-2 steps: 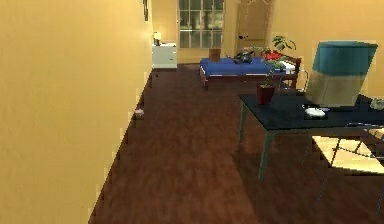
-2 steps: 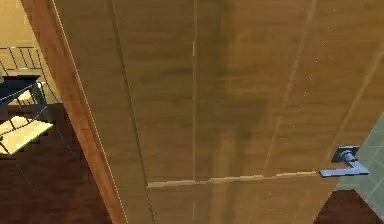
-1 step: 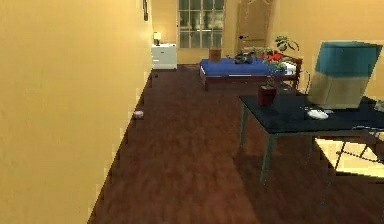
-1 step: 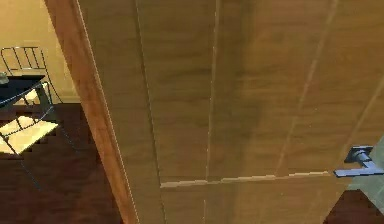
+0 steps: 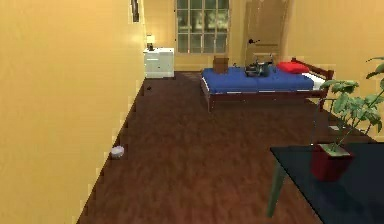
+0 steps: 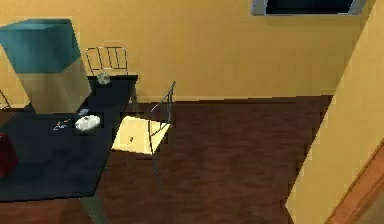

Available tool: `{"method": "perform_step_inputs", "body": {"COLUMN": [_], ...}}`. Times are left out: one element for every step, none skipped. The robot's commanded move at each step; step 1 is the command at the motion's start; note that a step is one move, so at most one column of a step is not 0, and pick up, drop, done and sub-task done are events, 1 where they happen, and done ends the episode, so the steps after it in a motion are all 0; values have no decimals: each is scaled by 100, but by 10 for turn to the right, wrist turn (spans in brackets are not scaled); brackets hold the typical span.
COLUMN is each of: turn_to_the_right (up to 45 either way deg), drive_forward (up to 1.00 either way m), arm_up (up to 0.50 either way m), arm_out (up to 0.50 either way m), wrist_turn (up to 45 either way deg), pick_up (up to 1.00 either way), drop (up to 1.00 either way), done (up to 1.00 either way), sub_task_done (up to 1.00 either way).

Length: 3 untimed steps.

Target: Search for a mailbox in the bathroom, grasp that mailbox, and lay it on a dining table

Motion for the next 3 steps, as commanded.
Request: {"method": "perform_step_inputs", "body": {"turn_to_the_right": [0, 0, -30], "drive_forward": [100, 100, 0], "arm_up": [0, 0, 0], "arm_out": [0, 0, 0], "wrist_turn": [0, 0, 0], "pick_up": [0, 0, 0], "drop": [0, 0, 0], "done": [0, 0, 0], "sub_task_done": [0, 0, 0]}}
